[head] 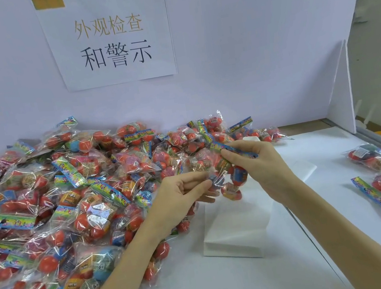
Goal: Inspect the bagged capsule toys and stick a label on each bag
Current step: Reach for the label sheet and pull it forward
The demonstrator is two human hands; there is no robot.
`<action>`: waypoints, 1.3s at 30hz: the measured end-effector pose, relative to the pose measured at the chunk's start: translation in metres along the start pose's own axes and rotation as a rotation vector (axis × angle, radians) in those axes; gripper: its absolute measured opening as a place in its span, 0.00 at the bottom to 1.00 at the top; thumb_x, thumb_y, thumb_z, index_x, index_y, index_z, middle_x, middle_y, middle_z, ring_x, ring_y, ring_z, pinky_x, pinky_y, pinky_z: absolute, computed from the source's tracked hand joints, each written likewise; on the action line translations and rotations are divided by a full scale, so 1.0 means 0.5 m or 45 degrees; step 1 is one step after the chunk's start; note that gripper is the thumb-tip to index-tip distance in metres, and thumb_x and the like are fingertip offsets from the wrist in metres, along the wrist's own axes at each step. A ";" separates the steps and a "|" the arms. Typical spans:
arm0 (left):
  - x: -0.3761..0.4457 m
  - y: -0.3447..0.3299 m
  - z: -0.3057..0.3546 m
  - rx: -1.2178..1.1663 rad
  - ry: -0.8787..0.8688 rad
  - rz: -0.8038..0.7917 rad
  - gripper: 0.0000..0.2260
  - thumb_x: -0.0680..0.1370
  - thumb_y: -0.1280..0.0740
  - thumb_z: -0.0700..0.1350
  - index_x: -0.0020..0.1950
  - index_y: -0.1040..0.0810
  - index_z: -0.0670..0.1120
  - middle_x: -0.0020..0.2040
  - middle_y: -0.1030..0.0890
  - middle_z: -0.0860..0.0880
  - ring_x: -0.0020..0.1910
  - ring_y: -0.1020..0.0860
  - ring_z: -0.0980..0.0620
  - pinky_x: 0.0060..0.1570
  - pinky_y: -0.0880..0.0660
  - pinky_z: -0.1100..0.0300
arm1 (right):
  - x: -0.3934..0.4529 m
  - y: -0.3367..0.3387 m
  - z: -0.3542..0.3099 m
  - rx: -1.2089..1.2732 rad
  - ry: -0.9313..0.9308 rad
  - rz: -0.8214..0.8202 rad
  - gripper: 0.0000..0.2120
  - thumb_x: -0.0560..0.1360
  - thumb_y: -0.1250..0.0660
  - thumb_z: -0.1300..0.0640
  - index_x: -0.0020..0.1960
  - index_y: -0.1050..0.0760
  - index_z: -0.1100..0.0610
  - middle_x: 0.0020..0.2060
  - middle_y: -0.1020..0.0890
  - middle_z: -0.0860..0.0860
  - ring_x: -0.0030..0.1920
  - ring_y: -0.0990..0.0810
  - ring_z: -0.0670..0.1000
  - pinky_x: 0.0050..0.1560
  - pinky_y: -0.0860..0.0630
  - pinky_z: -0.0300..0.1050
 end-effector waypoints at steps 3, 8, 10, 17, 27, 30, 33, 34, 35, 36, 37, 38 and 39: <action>-0.002 0.000 0.002 -0.084 0.034 -0.028 0.11 0.74 0.26 0.45 0.56 0.15 0.45 0.47 0.12 0.43 0.43 0.12 0.43 0.45 0.17 0.61 | 0.000 -0.002 -0.001 -0.011 0.032 0.033 0.11 0.77 0.25 0.57 0.42 0.12 0.41 0.39 0.13 0.43 0.40 0.14 0.43 0.41 0.19 0.35; -0.005 -0.003 0.007 0.035 0.010 -0.131 0.14 0.76 0.28 0.48 0.62 0.19 0.50 0.48 0.11 0.49 0.44 0.12 0.46 0.45 0.18 0.62 | -0.004 -0.007 -0.004 -0.011 0.030 -0.028 0.06 0.77 0.25 0.55 0.46 0.12 0.44 0.41 0.12 0.45 0.40 0.15 0.43 0.39 0.22 0.33; -0.006 -0.007 0.010 0.167 -0.030 -0.154 0.15 0.77 0.29 0.54 0.64 0.23 0.57 0.49 0.13 0.55 0.43 0.13 0.49 0.45 0.18 0.61 | -0.005 -0.006 -0.007 -0.075 0.073 -0.018 0.06 0.76 0.24 0.54 0.51 0.13 0.44 0.45 0.12 0.43 0.44 0.14 0.46 0.41 0.18 0.37; -0.001 0.008 0.002 0.046 -0.015 -0.015 0.09 0.84 0.33 0.44 0.63 0.20 0.44 0.53 0.13 0.46 0.46 0.13 0.41 0.54 0.17 0.51 | -0.004 -0.023 0.007 0.168 -0.095 -0.134 0.25 0.73 0.29 0.37 0.64 0.19 0.51 0.56 0.13 0.55 0.55 0.13 0.54 0.57 0.19 0.46; 0.004 0.007 -0.002 -0.116 0.022 0.058 0.11 0.82 0.31 0.47 0.64 0.21 0.48 0.56 0.13 0.52 0.50 0.13 0.43 0.51 0.17 0.58 | -0.004 -0.021 0.016 -0.048 -0.057 -0.074 0.12 0.84 0.34 0.52 0.53 0.13 0.56 0.46 0.11 0.54 0.47 0.12 0.53 0.57 0.16 0.56; 0.005 0.007 0.001 -0.068 0.007 0.145 0.19 0.77 0.28 0.55 0.61 0.21 0.45 0.54 0.13 0.48 0.48 0.13 0.43 0.47 0.15 0.53 | -0.013 -0.033 0.010 -0.140 0.030 -0.086 0.13 0.84 0.34 0.51 0.48 0.13 0.54 0.42 0.12 0.50 0.45 0.13 0.51 0.53 0.15 0.52; 0.007 0.016 -0.003 -0.026 -0.044 0.265 0.14 0.79 0.29 0.51 0.59 0.20 0.44 0.50 0.12 0.47 0.45 0.13 0.45 0.42 0.15 0.54 | -0.015 -0.045 0.008 -0.209 0.049 -0.213 0.19 0.83 0.36 0.44 0.53 0.16 0.59 0.44 0.15 0.58 0.47 0.15 0.59 0.56 0.17 0.60; 0.007 0.019 -0.005 -0.041 -0.052 0.294 0.11 0.80 0.30 0.49 0.59 0.19 0.45 0.50 0.12 0.47 0.43 0.13 0.45 0.41 0.16 0.57 | -0.015 -0.047 0.009 -0.229 0.029 -0.281 0.19 0.82 0.36 0.42 0.57 0.17 0.57 0.47 0.14 0.57 0.50 0.14 0.57 0.54 0.16 0.55; 0.007 0.022 -0.006 -0.042 -0.057 0.316 0.09 0.82 0.31 0.48 0.59 0.19 0.45 0.50 0.12 0.47 0.42 0.13 0.45 0.40 0.17 0.59 | -0.017 -0.049 0.010 -0.260 0.017 -0.339 0.17 0.81 0.33 0.42 0.60 0.18 0.53 0.48 0.14 0.54 0.51 0.13 0.54 0.51 0.16 0.49; 0.008 0.025 -0.007 -0.032 -0.060 0.330 0.08 0.82 0.31 0.47 0.59 0.19 0.45 0.50 0.12 0.46 0.42 0.13 0.45 0.39 0.17 0.60 | -0.018 -0.050 0.011 -0.290 0.022 -0.373 0.13 0.80 0.30 0.45 0.60 0.18 0.52 0.47 0.13 0.52 0.49 0.13 0.52 0.48 0.16 0.45; 0.008 0.025 -0.007 -0.022 -0.059 0.341 0.09 0.82 0.31 0.47 0.60 0.19 0.45 0.50 0.12 0.46 0.41 0.13 0.45 0.39 0.18 0.60 | -0.020 -0.050 0.011 -0.304 0.040 -0.377 0.09 0.80 0.28 0.49 0.57 0.17 0.52 0.46 0.13 0.52 0.46 0.13 0.52 0.46 0.17 0.43; 0.009 0.025 -0.006 -0.019 -0.056 0.350 0.10 0.82 0.31 0.49 0.60 0.19 0.45 0.50 0.12 0.47 0.41 0.13 0.45 0.39 0.18 0.60 | -0.020 -0.049 0.011 -0.299 0.055 -0.369 0.06 0.80 0.28 0.52 0.54 0.16 0.53 0.44 0.13 0.52 0.44 0.14 0.51 0.45 0.18 0.42; 0.008 0.025 -0.004 -0.028 -0.055 0.363 0.13 0.80 0.30 0.51 0.60 0.19 0.44 0.50 0.12 0.47 0.41 0.13 0.45 0.39 0.17 0.59 | -0.019 -0.046 0.013 -0.281 0.063 -0.360 0.05 0.81 0.29 0.54 0.51 0.16 0.55 0.43 0.13 0.52 0.42 0.14 0.50 0.46 0.18 0.42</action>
Point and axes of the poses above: each hand's wrist, its own x-axis towards the middle knuckle, its own y-axis out of the back of the hand, z = x × y, the point moved 3 cm from there along x, towards the middle knuckle
